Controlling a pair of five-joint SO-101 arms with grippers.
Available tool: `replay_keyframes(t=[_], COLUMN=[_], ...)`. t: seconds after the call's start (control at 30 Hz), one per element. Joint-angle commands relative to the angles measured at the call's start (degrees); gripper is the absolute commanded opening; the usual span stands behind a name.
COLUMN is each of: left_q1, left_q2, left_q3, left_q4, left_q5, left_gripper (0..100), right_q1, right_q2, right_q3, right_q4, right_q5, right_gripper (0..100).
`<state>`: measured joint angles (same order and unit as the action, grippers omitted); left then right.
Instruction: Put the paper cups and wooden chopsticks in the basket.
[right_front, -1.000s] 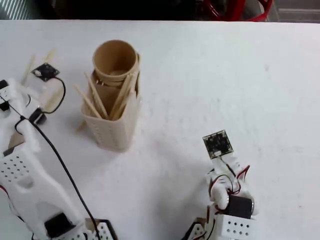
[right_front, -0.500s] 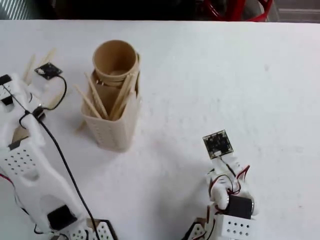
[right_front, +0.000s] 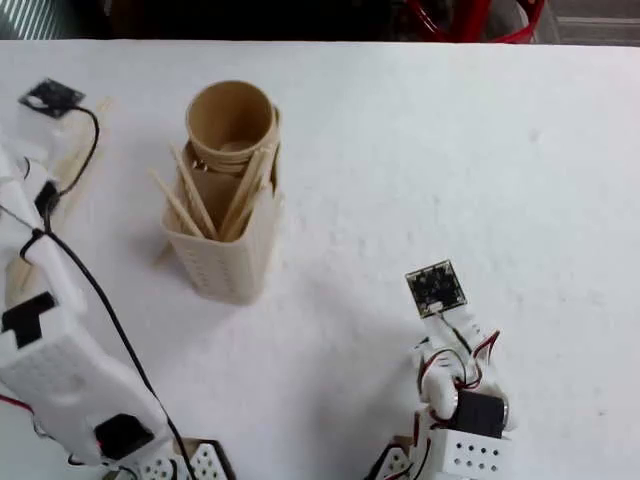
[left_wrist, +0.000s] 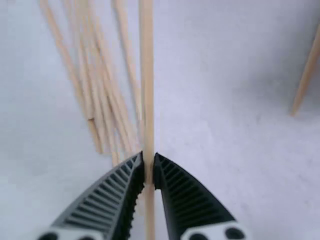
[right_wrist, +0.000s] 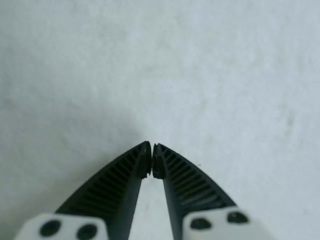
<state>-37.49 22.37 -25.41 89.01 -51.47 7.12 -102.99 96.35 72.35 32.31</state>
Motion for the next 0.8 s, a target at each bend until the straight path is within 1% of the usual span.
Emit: replay_keyframes(t=[0.0, 0.07, 0.17, 0.27, 0.43, 0.6, 0.67, 0.77], left_q1=[0.0, 0.2, 0.6, 3.4, 13.1, 26.9, 31.8, 37.9], left_q2=[-10.7, -14.2, -19.6, -25.7, -38.5, -52.5, -56.5, -59.6], left_q3=[-0.5, -0.5, -0.5, -0.5, -0.6, -0.5, -0.3, 4.0], left_q4=[0.4, 0.4, 1.0, 2.2, 2.5, 2.0, -0.1, -6.1], left_q5=[3.3, 5.2, 10.5, 15.9, 25.5, 33.7, 36.9, 41.0], left_gripper=[2, 2, 2, 2, 2, 2, 2, 2], right_q1=[0.2, 0.2, 0.2, 0.2, 0.2, 0.2, 0.2, 0.2], right_q2=[-0.4, -0.4, -0.4, -0.4, -0.4, -0.4, -0.4, -0.4], right_q3=[0.5, 0.5, 0.5, 0.5, 0.5, 0.5, 0.5, 0.5], right_q4=[-0.9, -0.9, -0.9, -0.9, -0.9, -0.9, -0.9, -0.9], right_q5=[0.2, 0.2, 0.2, 0.2, 0.2, 0.2, 0.2, 0.2], right_gripper=[1.9, 1.9, 1.9, 1.9, 1.9, 1.9, 1.9, 1.9])
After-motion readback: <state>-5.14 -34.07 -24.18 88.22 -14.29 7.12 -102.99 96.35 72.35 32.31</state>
